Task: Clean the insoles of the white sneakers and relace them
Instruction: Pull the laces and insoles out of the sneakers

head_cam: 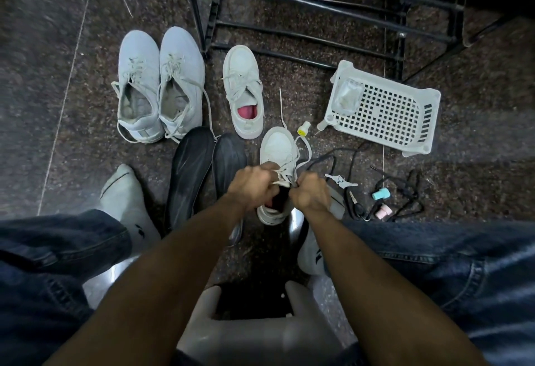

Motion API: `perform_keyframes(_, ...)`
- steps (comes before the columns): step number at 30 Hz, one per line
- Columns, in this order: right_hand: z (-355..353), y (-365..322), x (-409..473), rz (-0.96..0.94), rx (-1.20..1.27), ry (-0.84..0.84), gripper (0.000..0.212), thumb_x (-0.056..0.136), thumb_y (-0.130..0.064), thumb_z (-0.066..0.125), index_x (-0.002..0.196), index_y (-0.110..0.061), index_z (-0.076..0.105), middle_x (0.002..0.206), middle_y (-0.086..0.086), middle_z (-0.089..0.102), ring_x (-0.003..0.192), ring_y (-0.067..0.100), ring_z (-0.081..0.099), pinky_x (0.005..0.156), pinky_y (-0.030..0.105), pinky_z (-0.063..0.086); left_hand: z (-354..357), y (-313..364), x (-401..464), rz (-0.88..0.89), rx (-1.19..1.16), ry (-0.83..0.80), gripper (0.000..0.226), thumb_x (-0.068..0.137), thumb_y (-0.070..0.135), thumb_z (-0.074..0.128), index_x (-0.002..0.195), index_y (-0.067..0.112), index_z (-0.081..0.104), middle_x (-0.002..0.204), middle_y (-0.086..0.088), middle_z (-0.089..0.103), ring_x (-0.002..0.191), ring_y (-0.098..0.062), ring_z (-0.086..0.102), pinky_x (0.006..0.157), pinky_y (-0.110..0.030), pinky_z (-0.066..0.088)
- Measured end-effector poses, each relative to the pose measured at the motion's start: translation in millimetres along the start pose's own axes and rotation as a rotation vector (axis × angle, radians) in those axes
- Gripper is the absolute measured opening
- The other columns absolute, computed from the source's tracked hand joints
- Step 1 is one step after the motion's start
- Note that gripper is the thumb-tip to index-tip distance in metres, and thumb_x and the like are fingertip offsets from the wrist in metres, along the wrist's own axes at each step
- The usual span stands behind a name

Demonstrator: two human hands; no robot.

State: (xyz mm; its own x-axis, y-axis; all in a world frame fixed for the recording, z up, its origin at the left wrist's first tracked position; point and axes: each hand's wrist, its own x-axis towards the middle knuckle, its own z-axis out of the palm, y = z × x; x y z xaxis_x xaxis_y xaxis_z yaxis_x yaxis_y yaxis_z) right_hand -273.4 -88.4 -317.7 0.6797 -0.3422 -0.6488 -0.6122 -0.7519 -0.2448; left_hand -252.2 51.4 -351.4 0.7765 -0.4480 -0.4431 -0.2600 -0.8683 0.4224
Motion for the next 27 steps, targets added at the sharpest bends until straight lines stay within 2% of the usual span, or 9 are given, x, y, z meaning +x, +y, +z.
perform_keyframes(2,-1.4,-1.3,-1.7,-0.010,-0.017,0.010,0.023,0.079,-0.015,0.062,0.100,-0.011,0.066,0.109,0.015,0.066,0.102,0.032,0.063,0.082,0.034,0.050,-4.8,-4.1,3.0,-0.102,-0.177,0.039,0.021,0.085,0.035,0.060,0.096,0.020,0.070,0.113,-0.001,0.069,0.099,-0.027,0.065,0.084,-0.038,0.052)
perform_keyframes(4,-3.1,-1.8,-2.2,-0.014,-0.043,0.034,0.021,0.079,-0.014,0.061,0.099,-0.010,0.066,0.108,0.016,0.066,0.101,0.033,0.063,0.082,0.034,0.050,-10.0,-3.6,8.2,-0.177,-0.270,0.013,0.018,0.083,0.034,0.066,0.089,0.017,0.070,0.094,-0.004,0.072,0.091,-0.024,0.066,0.083,-0.036,0.052)
perform_keyframes(8,-4.8,-4.3,-11.8,-0.015,-0.076,0.132,0.024,0.087,-0.014,0.058,0.109,-0.011,0.066,0.114,0.016,0.065,0.105,0.035,0.062,0.084,0.036,0.049,-18.2,1.2,17.5,-0.238,-0.316,-0.044,0.021,0.077,0.038,0.068,0.073,0.017,0.065,0.081,-0.002,0.070,0.085,-0.023,0.066,0.083,-0.038,0.054)
perform_keyframes(11,-0.2,-6.9,-26.7,-0.025,0.038,0.246,0.019,0.090,-0.016,0.056,0.109,-0.014,0.061,0.113,0.012,0.061,0.102,0.035,0.061,0.081,0.036,0.046,-16.6,1.9,17.8,-0.253,-0.307,-0.048,0.027,0.077,0.036,0.067,0.062,0.015,0.057,0.064,0.002,0.058,0.074,-0.024,0.060,0.075,-0.034,0.052)
perform_keyframes(14,8.8,-8.1,-33.3,-0.053,0.023,0.130,0.018,0.089,-0.016,0.055,0.102,-0.018,0.068,0.106,0.013,0.067,0.101,0.034,0.062,0.081,0.035,0.047,-11.9,2.0,14.9,-0.262,-0.308,-0.057,0.026,0.074,0.034,0.065,0.061,0.017,0.052,0.067,0.001,0.059,0.076,-0.025,0.060,0.075,-0.033,0.053)
perform_keyframes(17,14.2,-13.2,-32.0,-0.028,-0.018,-0.049,0.027,0.088,-0.022,0.055,0.109,-0.014,0.070,0.117,0.017,0.066,0.111,0.035,0.059,0.090,0.036,0.047,-10.5,0.5,15.1,-0.264,-0.348,-0.072,0.020,0.075,0.036,0.066,0.067,0.019,0.059,0.080,0.000,0.069,0.085,-0.024,0.065,0.083,-0.036,0.054)
perform_keyframes(23,15.0,-27.6,-21.7,-0.088,-0.131,-0.258,0.037,0.094,-0.022,0.049,0.125,-0.006,0.057,0.132,0.018,0.056,0.124,0.033,0.052,0.098,0.039,0.044,-11.6,-0.9,15.1,-0.265,-0.376,-0.082,0.026,0.077,0.028,0.063,0.055,0.021,0.052,0.066,0.003,0.057,0.081,-0.026,0.064,0.080,-0.034,0.054)
perform_keyframes(25,16.2,-26.1,-20.3,-0.140,-0.237,-0.333,0.040,0.091,-0.018,0.051,0.129,-0.003,0.052,0.134,0.019,0.054,0.125,0.033,0.052,0.100,0.040,0.045,-10.2,-3.9,16.2,-0.257,-0.384,-0.091,0.016,0.078,0.030,0.065,0.062,0.027,0.062,0.072,0.005,0.063,0.087,-0.025,0.065,0.084,-0.034,0.053)
perform_keyframes(27,16.9,-22.6,-21.5,-0.185,-0.327,-0.382,0.045,0.091,-0.015,0.055,0.133,-0.002,0.046,0.137,0.019,0.050,0.127,0.034,0.050,0.100,0.039,0.043,-9.6,-5.6,17.7,-0.244,-0.402,-0.078,0.010,0.078,0.033,0.068,0.085,0.028,0.073,0.097,0.006,0.073,0.101,-0.021,0.065,0.093,-0.034,0.051)
